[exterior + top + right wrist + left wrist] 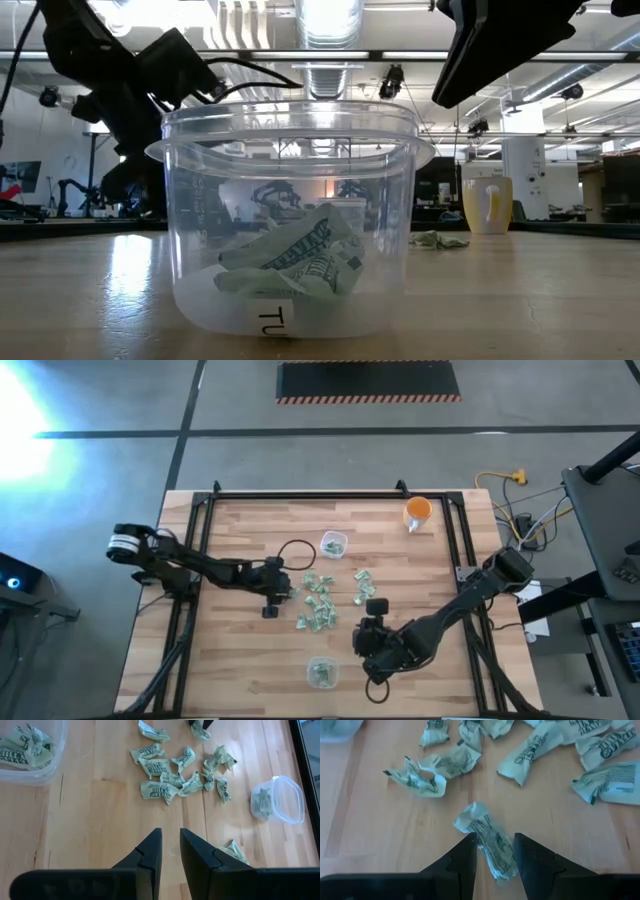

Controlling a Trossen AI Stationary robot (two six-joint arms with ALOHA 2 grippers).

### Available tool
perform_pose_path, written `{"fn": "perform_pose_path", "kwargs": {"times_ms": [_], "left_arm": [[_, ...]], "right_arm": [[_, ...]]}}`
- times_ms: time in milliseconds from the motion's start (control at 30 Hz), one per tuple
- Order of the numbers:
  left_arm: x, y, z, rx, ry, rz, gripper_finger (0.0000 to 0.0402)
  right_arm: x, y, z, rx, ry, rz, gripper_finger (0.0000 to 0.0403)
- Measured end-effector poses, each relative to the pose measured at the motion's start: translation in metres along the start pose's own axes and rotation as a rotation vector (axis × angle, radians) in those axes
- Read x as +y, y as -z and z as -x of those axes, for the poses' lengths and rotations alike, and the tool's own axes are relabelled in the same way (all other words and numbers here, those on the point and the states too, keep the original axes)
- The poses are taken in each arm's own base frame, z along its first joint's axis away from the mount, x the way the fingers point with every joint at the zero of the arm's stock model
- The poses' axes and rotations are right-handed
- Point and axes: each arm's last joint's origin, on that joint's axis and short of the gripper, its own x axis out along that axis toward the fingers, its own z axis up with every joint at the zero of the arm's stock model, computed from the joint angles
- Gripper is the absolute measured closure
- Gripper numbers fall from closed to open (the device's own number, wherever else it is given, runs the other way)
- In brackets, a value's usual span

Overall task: Pick and place items into bin
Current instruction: Put the stevia packet into the top transparent bin

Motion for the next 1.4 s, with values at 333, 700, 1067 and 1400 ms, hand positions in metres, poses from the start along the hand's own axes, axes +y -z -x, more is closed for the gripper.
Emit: {"fn": "perform_pose_path", "kwargs": {"times_ms": [333,700,1067,1400], "left_arm": [[0.0,0.001,-0.006,0.022,0.002,-0.006,0.0288],[-0.001,0.001,-0.004,0.02,0.011,-0.028,0.0349],[0.0,0.001,-0.004,0.021,0.002,-0.061,0.0392],[0.001,-0.013,0.004,-0.041,-0.01,-0.101,0.0394]], "right_arm": [[0.0,0.0,0.0,-0.004,-0.002,-0.004,0.0344],[0.0,-0.001,0.0,-0.006,-0.003,-0.005,0.0344],[0.0,0.0,0.0,-0.005,-0.003,-0.004,0.0344],[0.0,0.0,0.0,-0.005,-0.002,-0.004,0.0344]]}}
